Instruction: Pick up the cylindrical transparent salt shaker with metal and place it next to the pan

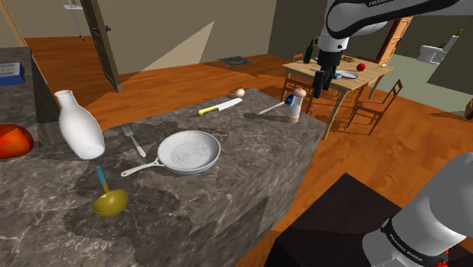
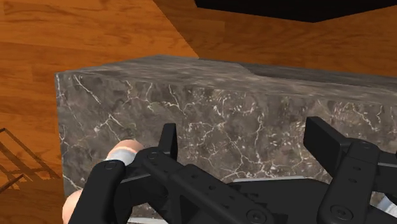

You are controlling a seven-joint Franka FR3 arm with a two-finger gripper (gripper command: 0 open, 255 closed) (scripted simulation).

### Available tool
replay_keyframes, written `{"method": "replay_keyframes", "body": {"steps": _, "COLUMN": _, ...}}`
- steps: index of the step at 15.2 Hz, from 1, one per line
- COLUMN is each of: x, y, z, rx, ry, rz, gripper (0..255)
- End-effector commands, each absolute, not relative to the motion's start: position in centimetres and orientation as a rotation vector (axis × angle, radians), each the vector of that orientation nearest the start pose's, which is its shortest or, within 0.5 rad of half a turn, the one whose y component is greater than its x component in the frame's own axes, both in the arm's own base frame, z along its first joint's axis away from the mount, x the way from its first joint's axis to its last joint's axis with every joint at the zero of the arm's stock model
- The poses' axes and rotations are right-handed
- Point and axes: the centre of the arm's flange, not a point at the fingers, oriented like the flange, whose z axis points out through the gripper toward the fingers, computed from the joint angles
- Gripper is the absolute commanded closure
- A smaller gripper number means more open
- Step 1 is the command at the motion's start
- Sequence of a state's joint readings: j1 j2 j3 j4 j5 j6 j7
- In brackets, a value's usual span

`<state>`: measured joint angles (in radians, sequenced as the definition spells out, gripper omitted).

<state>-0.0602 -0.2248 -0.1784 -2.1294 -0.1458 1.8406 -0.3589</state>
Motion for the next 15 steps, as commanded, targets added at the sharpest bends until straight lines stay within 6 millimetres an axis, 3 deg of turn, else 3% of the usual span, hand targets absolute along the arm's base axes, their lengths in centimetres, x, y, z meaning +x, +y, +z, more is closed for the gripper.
{"method": "replay_keyframes", "body": {"steps": 1, "x": 48.1, "y": -14.6, "z": 49.3, "rx": -3.21, "ry": -0.28, "rz": 0.146, "gripper": 0}}
{"method": "replay_keyframes", "body": {"steps": 15, "x": 60.8, "y": -25.8, "z": 44.0, "rx": -3.261, "ry": -0.325, "rz": 0.124, "gripper": 0}}
